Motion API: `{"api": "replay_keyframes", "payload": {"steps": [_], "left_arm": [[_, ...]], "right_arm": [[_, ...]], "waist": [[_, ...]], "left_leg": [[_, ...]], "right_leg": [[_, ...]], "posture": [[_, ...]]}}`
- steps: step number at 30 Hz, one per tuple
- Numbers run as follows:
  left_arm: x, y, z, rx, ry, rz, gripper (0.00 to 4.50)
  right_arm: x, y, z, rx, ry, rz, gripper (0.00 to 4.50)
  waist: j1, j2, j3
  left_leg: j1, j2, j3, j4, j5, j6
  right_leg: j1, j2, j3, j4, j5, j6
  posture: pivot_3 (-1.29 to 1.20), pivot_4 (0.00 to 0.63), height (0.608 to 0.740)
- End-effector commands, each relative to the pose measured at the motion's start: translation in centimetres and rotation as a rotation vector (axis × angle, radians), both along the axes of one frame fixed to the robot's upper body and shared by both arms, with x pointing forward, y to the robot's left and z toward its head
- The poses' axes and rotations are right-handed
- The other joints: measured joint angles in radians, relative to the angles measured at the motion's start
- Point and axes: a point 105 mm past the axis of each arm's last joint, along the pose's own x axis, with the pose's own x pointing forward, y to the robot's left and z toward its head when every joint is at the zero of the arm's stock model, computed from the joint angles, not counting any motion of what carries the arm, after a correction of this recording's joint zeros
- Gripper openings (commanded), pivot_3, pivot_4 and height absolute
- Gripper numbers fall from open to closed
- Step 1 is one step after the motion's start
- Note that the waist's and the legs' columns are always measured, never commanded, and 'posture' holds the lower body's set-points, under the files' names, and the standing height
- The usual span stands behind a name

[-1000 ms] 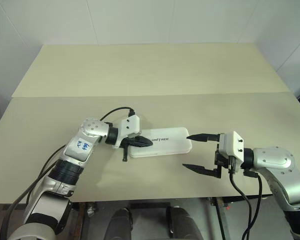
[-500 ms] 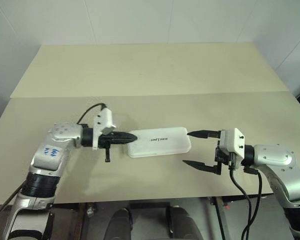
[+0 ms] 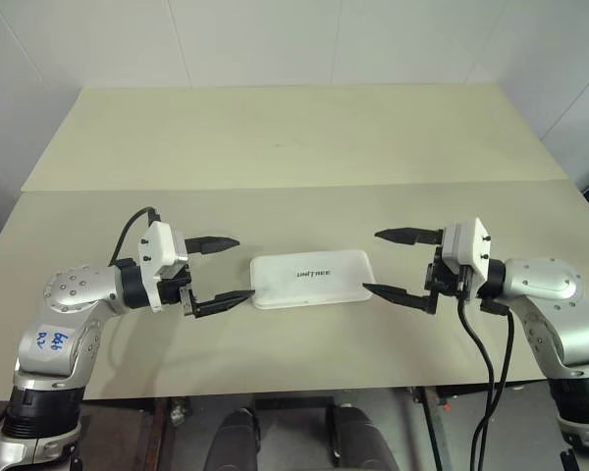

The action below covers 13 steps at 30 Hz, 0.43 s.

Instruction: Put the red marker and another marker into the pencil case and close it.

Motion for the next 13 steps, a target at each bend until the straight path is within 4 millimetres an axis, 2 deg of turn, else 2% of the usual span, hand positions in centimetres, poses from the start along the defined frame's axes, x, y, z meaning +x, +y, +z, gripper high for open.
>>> {"api": "replay_keyframes", "payload": {"steps": [1, 5, 9, 13], "left_arm": [[-0.5, -0.2, 1.1, -0.026, -0.067, 0.000, 4.47], [-0.4, -0.2, 1.4, -0.033, -0.083, 0.007, 4.47], [0.2, 0.2, 1.1, -0.022, -0.096, 0.046, 4.47], [0.0, 0.1, 1.6, -0.016, -0.094, 0.038, 4.47]], "right_arm": [[0.1, -0.2, 1.9, 0.036, -0.069, 0.010, 4.50], [0.3, -0.3, 2.6, 0.026, -0.089, 0.016, 4.50], [0.8, -0.9, 2.3, 0.011, -0.087, 0.005, 4.50], [1.2, -0.4, 2.2, 0.026, -0.092, 0.013, 4.50]], "waist": [[0.000, 0.000, 0.000], [0.000, 0.000, 0.000], [0.000, 0.000, 0.000], [0.000, 0.000, 0.000]], "left_leg": [[0.000, 0.000, 0.000, 0.000, 0.000, 0.000], [0.000, 0.000, 0.000, 0.000, 0.000, 0.000], [0.000, 0.000, 0.000, -0.001, 0.000, 0.000], [0.000, 0.000, 0.000, -0.001, 0.000, 0.000]], "right_leg": [[0.000, 0.000, 0.000, 0.000, 0.000, 0.000], [0.000, 0.000, 0.000, -0.001, 0.000, 0.000], [0.000, 0.000, 0.000, -0.001, 0.000, 0.000], [0.000, 0.000, 0.000, -0.001, 0.000, 0.000]], "posture": [[0.00, 0.150, 0.740], [0.00, 0.150, 0.740], [0.00, 0.150, 0.740], [0.00, 0.150, 0.740]]}}
